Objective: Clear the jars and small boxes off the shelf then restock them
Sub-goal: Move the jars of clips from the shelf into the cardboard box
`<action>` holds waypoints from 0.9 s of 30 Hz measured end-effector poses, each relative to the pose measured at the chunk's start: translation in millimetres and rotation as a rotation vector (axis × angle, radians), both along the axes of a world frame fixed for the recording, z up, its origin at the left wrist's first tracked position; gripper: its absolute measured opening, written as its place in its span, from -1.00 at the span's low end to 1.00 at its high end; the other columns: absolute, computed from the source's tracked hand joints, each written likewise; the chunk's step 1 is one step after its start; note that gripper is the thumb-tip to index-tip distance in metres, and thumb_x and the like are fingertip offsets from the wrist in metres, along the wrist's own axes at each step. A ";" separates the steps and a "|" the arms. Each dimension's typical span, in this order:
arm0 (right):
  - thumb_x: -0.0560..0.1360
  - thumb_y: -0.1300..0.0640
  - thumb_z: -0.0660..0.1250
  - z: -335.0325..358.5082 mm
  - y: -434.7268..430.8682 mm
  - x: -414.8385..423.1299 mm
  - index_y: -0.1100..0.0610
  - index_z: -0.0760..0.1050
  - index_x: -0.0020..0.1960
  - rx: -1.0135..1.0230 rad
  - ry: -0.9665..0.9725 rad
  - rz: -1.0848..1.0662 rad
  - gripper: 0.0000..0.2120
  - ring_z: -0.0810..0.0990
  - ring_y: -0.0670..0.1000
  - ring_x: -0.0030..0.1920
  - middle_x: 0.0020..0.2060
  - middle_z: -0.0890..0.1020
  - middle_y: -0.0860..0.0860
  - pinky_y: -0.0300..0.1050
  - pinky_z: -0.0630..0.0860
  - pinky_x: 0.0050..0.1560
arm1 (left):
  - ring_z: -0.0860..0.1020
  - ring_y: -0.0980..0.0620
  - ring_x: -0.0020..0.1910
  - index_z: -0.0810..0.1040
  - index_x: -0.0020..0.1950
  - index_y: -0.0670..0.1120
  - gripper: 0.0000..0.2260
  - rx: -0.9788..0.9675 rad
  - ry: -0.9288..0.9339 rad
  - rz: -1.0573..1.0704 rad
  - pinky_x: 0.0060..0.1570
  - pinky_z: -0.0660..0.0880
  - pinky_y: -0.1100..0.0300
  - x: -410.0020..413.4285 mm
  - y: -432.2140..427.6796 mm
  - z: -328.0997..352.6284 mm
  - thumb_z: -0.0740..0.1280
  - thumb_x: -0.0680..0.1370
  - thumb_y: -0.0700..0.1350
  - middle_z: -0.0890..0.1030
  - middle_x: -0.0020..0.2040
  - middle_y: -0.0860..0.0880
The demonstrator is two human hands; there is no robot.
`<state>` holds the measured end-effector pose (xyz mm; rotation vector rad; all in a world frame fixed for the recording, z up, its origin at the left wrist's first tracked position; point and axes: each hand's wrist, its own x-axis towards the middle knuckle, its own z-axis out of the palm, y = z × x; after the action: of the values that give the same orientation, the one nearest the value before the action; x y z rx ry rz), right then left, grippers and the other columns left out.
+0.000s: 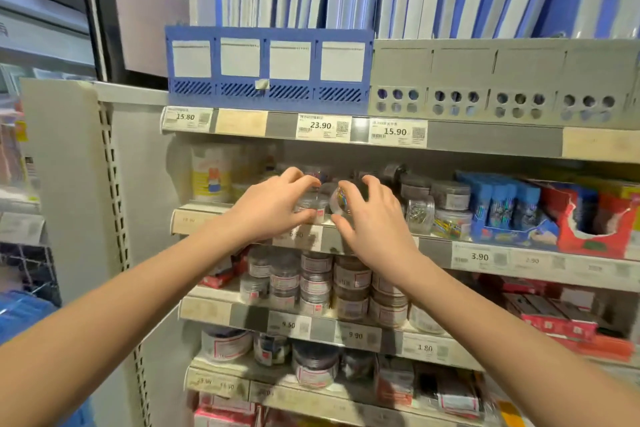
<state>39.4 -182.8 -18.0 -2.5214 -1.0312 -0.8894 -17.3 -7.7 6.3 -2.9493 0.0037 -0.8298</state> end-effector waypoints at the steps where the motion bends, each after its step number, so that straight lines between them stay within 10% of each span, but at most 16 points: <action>1: 0.58 -0.08 0.17 0.8 4.0 5.6 0.04 0.23 0.44 0.008 -0.004 -0.019 -0.53 0.30 0.23 0.33 0.38 0.26 0.20 0.07 0.22 0.36 | 0.53 -0.05 0.08 0.26 0.43 0.11 -0.54 0.002 0.013 0.005 -0.12 0.43 0.08 7.4 2.5 1.2 0.23 0.56 0.18 0.36 0.28 0.01; 11: 0.60 -0.09 0.13 -3.4 20.5 29.9 -0.01 0.15 0.46 0.009 0.046 -0.069 -0.53 0.40 0.22 0.20 0.19 0.41 0.16 0.09 0.31 0.22 | 0.49 -0.17 0.23 0.30 0.45 0.09 -0.51 -0.051 0.141 0.038 0.13 0.45 -0.02 47.1 4.7 -0.2 0.17 0.56 0.24 0.50 0.24 -0.13; 19: 0.51 -0.02 0.32 -2.2 10.4 21.7 0.01 0.34 0.33 0.124 -0.018 0.050 -0.57 0.43 0.19 0.16 0.18 0.41 0.14 0.03 0.39 0.14 | 0.55 -0.10 0.04 0.46 0.30 -0.08 -0.55 -0.277 -0.102 -0.040 -0.11 0.44 0.06 49.2 7.4 -13.0 0.34 0.49 0.11 0.60 0.04 -0.11; 27: 0.42 0.05 0.40 0.3 -9.5 2.9 0.06 0.41 0.22 0.137 -0.052 0.085 -0.60 0.47 0.20 0.01 0.07 0.47 0.12 0.06 0.45 0.02 | 0.49 -0.02 0.16 0.43 0.28 -0.04 -0.57 -0.282 -0.282 -0.177 0.10 0.46 0.00 13.7 -2.3 -11.5 0.40 0.47 0.08 0.53 0.16 -0.01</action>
<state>42.3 -192.3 -17.7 -2.3361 -1.0466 -0.9714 -3.6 -10.0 -5.2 -3.0891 0.1448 -1.3719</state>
